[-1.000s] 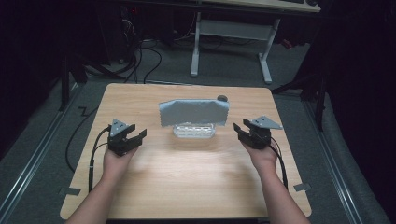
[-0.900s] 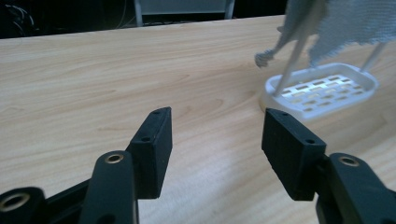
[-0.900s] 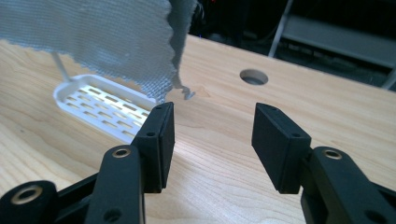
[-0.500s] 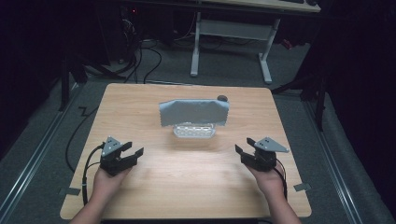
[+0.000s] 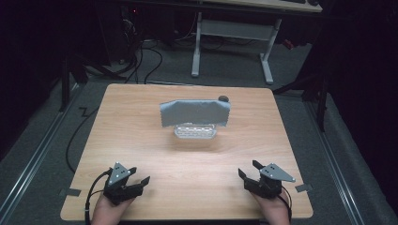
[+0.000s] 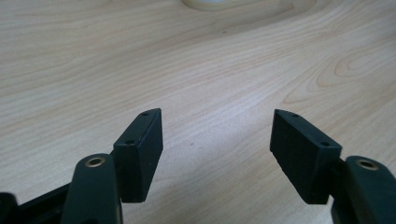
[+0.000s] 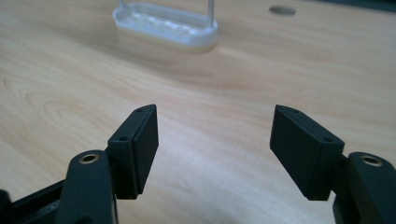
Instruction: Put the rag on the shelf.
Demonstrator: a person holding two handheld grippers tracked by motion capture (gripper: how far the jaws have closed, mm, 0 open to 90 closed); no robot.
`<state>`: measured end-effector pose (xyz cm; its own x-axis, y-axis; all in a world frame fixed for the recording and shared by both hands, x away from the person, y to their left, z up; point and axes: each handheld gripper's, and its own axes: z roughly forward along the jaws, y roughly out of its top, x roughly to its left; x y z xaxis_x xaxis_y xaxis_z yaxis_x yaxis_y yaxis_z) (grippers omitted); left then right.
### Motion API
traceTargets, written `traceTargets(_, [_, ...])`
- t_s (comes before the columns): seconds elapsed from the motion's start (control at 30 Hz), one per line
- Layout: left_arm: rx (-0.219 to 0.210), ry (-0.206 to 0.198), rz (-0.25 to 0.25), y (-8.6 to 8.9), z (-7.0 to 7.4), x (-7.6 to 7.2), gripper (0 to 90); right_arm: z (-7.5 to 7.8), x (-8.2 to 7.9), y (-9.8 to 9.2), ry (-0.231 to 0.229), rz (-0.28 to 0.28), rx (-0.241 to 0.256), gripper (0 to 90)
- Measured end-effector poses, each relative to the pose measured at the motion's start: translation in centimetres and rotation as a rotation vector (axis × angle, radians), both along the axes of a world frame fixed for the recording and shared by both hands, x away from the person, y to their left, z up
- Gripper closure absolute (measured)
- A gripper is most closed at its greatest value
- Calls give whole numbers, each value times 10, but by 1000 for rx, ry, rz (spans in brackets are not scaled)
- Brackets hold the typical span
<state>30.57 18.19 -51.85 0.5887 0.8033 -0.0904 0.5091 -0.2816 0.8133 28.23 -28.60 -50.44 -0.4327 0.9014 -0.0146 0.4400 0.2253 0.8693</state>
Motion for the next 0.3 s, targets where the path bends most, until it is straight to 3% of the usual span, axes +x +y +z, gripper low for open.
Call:
traceTargets(0.07, [-8, 23, 7, 2, -3, 4, 353, -3, 2, -1, 3, -12, -31, 329])
traceTargets(0.13, [-19, 33, 9, 4, -4, 6, 353, -6, 6, -3, 29, -17, -10, 321])
traceTargets(0.3, [-29, 10, 21, 8, -2, 5, 354, -7, 7, -6, 34, -27, -14, 326])
